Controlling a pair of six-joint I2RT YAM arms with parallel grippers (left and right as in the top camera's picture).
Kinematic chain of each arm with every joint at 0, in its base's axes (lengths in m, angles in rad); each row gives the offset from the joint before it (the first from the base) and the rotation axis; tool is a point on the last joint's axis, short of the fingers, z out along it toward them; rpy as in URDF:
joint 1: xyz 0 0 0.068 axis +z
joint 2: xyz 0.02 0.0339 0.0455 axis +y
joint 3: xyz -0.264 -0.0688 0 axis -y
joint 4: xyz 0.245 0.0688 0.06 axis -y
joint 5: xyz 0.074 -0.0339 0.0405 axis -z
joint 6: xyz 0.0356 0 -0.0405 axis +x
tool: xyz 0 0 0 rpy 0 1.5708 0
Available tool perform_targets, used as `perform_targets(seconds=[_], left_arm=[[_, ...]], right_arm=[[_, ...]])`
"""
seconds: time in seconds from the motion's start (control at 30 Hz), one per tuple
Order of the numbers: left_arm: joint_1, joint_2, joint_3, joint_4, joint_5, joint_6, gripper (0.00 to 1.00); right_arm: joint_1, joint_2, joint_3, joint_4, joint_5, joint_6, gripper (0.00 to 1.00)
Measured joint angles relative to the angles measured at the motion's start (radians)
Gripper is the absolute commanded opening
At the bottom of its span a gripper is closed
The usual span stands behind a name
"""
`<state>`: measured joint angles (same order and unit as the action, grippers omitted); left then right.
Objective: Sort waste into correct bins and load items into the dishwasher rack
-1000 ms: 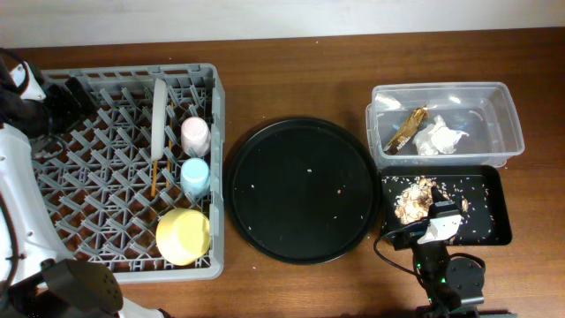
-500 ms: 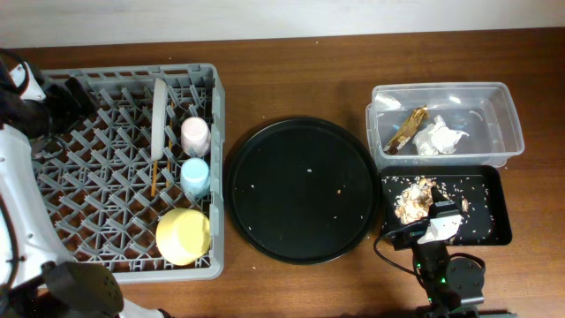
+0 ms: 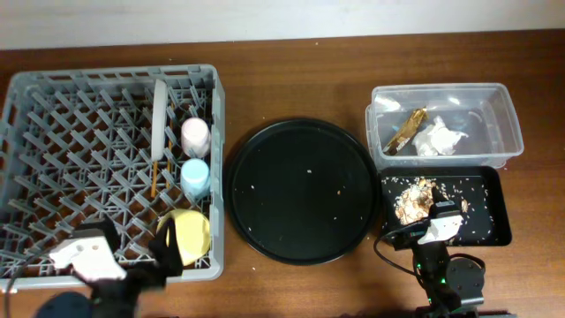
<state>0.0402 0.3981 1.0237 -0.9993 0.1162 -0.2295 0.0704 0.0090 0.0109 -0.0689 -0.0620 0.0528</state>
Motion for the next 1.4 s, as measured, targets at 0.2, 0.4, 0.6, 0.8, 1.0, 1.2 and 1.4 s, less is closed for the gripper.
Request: perform_targets(seconds=[0.2,0.4,0.6,0.8,1.0,1.2,1.4], left_arm=[[-0.005,-0.384,-0.799,1.357,-0.051,0.001,0.99],[-0.039,-0.388,-1.008,1.070,-0.161,0.000,0.99],[-0.039,-0.386,-1.013,0.930,-0.221,0.058,0.99],[-0.039,-0.386,-1.013,0.930,-0.221,0.066,0.99],[-0.039,-0.386,-1.013,0.930,-0.221,0.069,0.99],[-0.039,-0.386,-1.013,0.930,-0.221,0.069,0.99],[-0.039,-0.386,-1.013,0.930,-0.221,0.069,0.99]], right_arm=[[0.000,0.001,0.000,0.000,0.000,0.000,0.99],[0.000,0.001,0.000,0.000,0.000,0.000,0.99],[0.000,0.001,0.000,0.000,0.000,0.000,0.99],[0.000,0.001,0.000,0.000,0.000,0.000,0.99],[0.000,0.001,0.000,0.000,0.000,0.000,0.98],[0.000,0.001,0.000,0.000,0.000,0.000,0.99],[0.000,0.001,0.000,0.000,0.000,0.000,0.99]])
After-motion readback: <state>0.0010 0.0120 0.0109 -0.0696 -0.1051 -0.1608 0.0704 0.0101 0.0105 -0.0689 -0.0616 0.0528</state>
